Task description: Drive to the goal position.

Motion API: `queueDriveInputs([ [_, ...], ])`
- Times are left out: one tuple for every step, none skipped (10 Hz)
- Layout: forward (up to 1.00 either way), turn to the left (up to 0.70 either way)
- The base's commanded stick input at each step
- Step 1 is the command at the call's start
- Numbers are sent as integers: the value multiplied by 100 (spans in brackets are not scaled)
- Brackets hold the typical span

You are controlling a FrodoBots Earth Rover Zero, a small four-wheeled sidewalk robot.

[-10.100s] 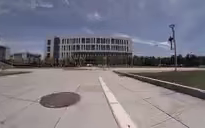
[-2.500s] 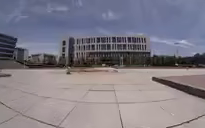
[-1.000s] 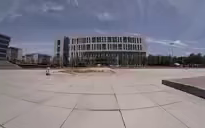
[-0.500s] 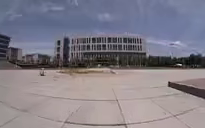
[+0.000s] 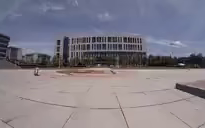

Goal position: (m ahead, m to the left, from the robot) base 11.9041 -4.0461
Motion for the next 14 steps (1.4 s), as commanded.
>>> queueDriveInputs([
  [70,0],
  [70,0],
  [70,0],
  [70,0],
  [70,0],
  [70,0],
  [70,0],
  [70,0],
  [70,0],
  [70,0],
  [70,-4],
  [70,-10],
  [70,-14],
  [70,-1],
])
